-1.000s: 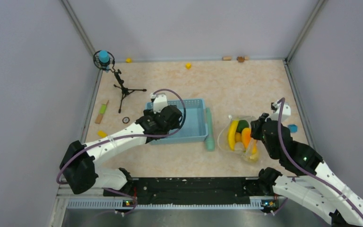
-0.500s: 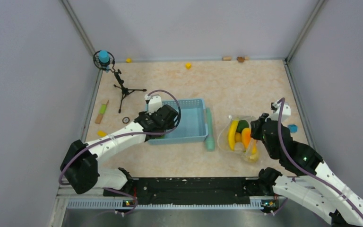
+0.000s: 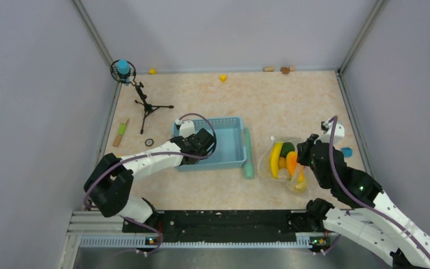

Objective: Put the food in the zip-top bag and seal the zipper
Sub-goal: Pick up the fake fruit from the bin, then place the fake fruit in the zipper food storage bag, then adjust the zipper food storage bag at the center of the board.

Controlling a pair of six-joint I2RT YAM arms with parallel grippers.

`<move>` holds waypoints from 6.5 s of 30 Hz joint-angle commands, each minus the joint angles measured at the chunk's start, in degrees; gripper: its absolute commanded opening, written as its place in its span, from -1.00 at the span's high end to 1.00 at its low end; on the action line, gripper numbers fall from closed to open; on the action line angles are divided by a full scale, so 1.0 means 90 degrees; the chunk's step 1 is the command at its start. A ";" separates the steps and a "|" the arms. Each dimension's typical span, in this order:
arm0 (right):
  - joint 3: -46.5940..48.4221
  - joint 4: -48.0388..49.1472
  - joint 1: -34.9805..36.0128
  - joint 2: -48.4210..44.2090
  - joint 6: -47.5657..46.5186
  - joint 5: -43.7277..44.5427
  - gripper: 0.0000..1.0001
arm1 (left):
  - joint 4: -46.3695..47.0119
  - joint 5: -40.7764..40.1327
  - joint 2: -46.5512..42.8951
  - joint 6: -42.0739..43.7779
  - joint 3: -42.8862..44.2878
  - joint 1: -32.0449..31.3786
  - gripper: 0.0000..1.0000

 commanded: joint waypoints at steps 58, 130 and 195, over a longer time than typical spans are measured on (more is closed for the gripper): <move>-0.0035 0.0208 -0.0012 -0.0127 0.0022 0.0063 0.98 | 0.5199 0.8297 -0.0761 0.4679 0.1108 -0.1185 0.24; 0.0621 0.1404 -0.0011 0.1247 -0.1805 -0.4897 1.00 | 0.7723 0.7607 -0.2439 0.7130 -0.2486 -0.0904 -0.95; 0.0281 0.1477 -0.0019 0.1182 -0.1687 -0.4778 1.00 | 0.6962 1.2156 0.0178 0.7797 -0.0579 0.0395 0.69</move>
